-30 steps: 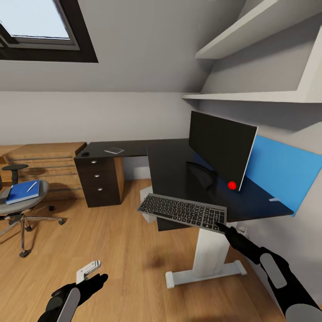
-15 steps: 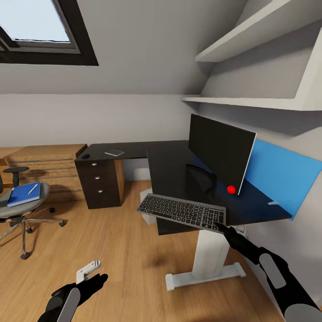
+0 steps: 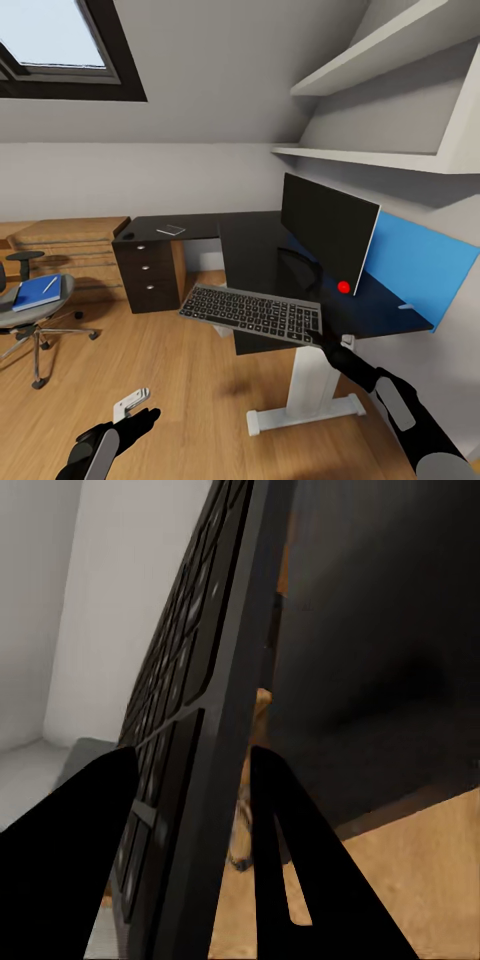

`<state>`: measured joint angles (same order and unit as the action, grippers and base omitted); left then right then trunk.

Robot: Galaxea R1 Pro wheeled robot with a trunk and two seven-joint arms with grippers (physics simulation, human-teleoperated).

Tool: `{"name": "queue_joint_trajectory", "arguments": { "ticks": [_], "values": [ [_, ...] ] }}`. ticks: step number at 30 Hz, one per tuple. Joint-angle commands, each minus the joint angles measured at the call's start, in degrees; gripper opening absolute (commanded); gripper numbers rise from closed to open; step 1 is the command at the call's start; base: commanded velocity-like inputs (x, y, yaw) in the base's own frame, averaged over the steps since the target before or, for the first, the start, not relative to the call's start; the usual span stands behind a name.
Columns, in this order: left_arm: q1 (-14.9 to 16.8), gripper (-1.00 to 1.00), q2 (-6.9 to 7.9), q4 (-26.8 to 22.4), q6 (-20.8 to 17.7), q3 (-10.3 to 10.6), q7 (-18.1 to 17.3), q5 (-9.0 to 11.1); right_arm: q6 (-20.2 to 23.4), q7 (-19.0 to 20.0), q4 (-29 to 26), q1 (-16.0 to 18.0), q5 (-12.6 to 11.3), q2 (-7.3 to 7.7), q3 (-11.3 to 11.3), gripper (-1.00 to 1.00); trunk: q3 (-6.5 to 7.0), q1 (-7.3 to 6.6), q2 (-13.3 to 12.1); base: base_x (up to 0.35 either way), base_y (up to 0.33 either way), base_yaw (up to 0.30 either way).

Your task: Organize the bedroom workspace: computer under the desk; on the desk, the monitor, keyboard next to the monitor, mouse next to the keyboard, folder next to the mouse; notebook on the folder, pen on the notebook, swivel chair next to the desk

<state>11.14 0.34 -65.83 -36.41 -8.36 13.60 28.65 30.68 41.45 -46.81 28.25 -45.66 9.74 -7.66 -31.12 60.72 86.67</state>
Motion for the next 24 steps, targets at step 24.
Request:
{"name": "queue_joint_trajectory", "arguments": {
  "ticks": [24],
  "values": [
    [0.0, 1.0, -0.08, 0.0, -0.2, 0.0, 0.5, 0.7, -0.1, 1.2, 1.4, 0.1, -0.4, 0.01, 0.6, -1.0, -0.06, 0.0, 0.0, -0.075, 0.141, 0.0]
  ]
}}
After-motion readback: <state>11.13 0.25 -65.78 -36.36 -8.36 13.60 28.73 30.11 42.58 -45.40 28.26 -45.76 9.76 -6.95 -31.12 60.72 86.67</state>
